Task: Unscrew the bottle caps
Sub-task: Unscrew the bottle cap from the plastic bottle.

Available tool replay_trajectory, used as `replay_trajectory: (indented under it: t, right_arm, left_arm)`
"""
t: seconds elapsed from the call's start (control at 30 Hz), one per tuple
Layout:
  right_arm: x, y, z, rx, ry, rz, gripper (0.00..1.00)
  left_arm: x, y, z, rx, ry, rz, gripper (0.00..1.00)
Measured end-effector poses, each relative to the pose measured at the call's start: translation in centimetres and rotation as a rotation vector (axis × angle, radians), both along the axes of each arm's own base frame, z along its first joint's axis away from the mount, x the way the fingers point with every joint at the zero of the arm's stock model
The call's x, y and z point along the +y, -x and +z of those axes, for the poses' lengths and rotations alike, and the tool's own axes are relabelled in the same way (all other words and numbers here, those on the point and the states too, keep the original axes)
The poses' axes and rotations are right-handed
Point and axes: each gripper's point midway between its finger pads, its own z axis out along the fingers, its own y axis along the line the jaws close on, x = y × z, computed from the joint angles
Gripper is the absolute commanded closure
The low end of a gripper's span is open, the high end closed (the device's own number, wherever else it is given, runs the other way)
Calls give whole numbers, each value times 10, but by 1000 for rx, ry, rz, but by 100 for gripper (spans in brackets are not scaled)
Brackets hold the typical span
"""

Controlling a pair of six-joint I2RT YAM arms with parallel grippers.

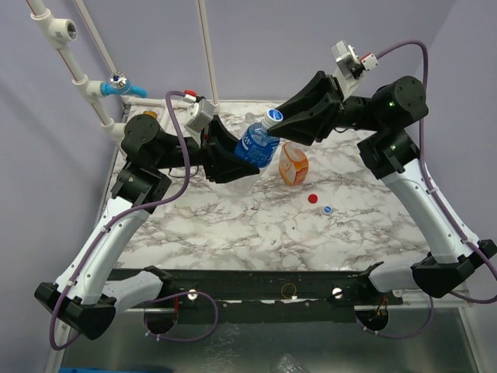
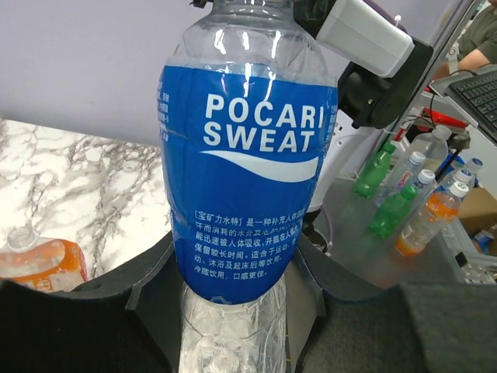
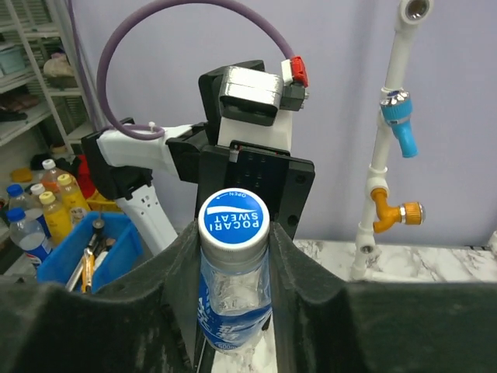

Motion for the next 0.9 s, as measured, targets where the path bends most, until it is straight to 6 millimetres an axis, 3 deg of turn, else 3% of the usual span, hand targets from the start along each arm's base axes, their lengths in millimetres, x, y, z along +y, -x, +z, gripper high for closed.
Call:
replay_trajectory:
  t: [0.03,0.07,0.1,0.23,0.57,0.9]
  right_arm:
    - [0,-1,-1,3,5,6,44]
    - [-1,-2,-2,7,10,3,37]
    - [-1,-3,-2,17,18,1,23]
    - [-3,-12,4,38,25,-77,0]
    - [-13,-61,34,126,-24,-382,1]
    - [2,-86,10,211,24,-396,19]
  left_arm:
    - [0,0,-1,5,-2,-2,100]
    - [0,0,-2,10,-5,-1,100]
    - [0,-1,-2,14,-5,3,100]
    - [3,-12,2,-9,11,76,100]
    - [9,-47,0,-72,20,271,100]
    - [8,-60,-8,-103,-1,310,100]
